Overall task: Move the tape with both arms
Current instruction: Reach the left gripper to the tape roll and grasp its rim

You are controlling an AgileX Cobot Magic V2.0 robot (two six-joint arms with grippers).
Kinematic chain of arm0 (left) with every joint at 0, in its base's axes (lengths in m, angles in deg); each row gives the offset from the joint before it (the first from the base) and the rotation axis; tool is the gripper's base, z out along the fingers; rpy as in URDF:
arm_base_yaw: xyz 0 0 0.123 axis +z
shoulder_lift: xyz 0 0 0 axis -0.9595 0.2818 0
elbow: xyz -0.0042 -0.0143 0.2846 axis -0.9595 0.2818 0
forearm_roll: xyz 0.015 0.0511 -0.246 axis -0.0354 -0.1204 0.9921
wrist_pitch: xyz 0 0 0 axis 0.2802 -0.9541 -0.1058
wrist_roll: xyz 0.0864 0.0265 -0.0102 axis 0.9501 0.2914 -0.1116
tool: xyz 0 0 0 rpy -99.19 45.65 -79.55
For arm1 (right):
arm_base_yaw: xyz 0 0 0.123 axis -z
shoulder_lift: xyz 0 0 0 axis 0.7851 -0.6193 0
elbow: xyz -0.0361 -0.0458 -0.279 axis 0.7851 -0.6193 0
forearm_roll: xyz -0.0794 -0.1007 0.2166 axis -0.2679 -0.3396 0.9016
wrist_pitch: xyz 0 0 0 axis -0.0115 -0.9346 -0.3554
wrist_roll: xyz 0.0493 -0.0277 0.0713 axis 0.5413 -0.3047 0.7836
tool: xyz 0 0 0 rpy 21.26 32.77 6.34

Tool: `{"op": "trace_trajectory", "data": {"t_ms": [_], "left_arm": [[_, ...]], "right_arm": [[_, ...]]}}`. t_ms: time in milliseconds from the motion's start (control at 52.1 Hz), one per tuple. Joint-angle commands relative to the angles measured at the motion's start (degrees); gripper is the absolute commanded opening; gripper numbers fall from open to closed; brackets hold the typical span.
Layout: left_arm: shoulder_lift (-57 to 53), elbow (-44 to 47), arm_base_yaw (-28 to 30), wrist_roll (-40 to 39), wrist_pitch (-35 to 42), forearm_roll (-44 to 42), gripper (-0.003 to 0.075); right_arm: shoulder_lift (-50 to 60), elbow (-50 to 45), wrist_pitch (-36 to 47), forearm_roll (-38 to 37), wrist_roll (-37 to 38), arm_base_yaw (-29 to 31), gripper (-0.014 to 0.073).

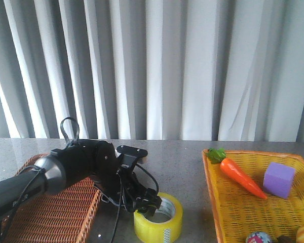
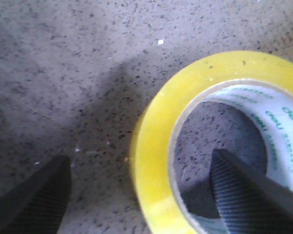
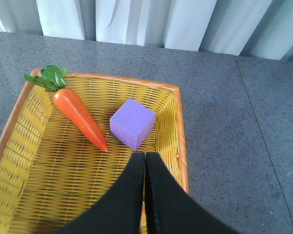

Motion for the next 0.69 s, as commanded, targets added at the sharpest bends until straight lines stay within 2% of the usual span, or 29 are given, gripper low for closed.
{"op": "trace_trajectory", "data": {"t_ms": [0, 115, 192, 537, 614, 671], "left_arm": [[-2.78, -1.87, -0.46, -0.49, 3.18, 2.90, 0.0549], [-2.05, -1.87, -0.46, -1.07, 2.73, 2.71, 0.0507], [-1.69, -1.87, -0.46, -2.49, 2.62, 2.60, 0.0454], [-1.58, -1.87, -0.46, -3.43, 4.07, 1.07, 0.0044], [-1.64, -1.87, -0.46, -3.32, 4.36, 1.13, -0.0009], [-1.87, -1.87, -0.46, -3.32, 4.76, 1.19, -0.0008]], "right_arm": [[1.42, 1.44, 3.29, -0.86, 0.02, 0.40, -0.0008], [1.42, 1.44, 3.29, -0.86, 0.02, 0.40, -0.0008], [1.42, 1.44, 3.29, -0.86, 0.02, 0.40, -0.0008], [1.42, 1.44, 3.29, -0.86, 0.02, 0.40, -0.0008], [1.42, 1.44, 3.29, -0.86, 0.02, 0.40, -0.0008], [1.42, 1.44, 3.29, -0.86, 0.02, 0.40, -0.0008]]}}
